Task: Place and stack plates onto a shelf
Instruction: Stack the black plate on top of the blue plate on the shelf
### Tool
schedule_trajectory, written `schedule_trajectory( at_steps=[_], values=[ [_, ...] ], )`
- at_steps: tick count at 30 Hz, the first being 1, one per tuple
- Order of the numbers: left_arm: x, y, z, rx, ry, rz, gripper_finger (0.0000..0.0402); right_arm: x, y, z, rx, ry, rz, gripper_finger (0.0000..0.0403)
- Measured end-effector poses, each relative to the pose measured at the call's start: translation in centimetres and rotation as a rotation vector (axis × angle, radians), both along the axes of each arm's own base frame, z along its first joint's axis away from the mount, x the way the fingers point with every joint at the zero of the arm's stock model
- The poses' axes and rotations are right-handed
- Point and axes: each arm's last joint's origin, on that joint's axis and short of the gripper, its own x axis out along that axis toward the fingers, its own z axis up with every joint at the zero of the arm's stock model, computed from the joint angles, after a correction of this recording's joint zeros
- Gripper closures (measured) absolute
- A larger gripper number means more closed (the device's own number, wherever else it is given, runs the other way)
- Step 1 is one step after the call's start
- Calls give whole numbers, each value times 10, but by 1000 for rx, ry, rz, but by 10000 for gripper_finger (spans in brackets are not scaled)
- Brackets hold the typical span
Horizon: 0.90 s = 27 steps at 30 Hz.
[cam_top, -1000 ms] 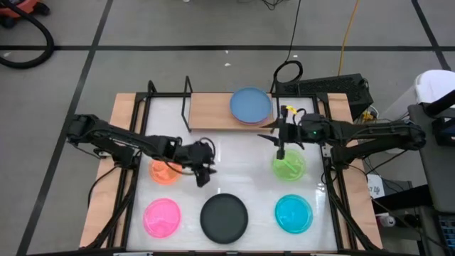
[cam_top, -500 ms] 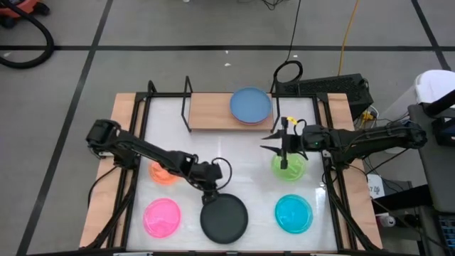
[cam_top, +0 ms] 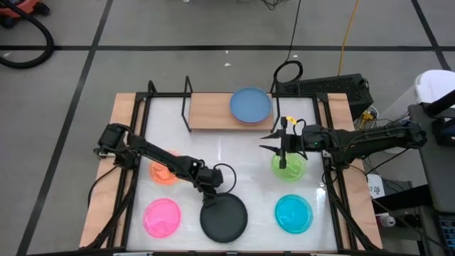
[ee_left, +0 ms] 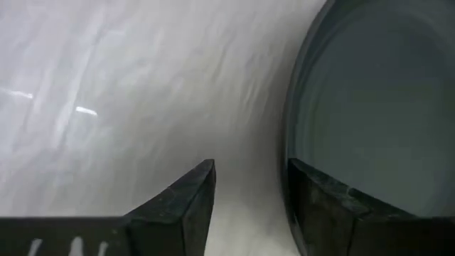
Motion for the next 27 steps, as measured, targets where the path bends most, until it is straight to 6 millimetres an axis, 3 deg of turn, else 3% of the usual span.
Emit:
schedule_trajectory(
  at_steps=[3,10,14,19,27],
  values=[
    [0,0,0,8,0,-15,253,1,0,0,0,-2,0,291],
    [0,7,10,-23,-30,-24,384,1,0,-1,0,3,0,291],
    [1,24,18,-29,-37,62,390,1,0,0,0,-3,0,291],
    [1,49,46,4,-147,109,391,-2,2,2,1,-9,8,291],
    [-7,119,98,172,-396,350,391,-32,11,29,18,-165,70,291]
  ],
)
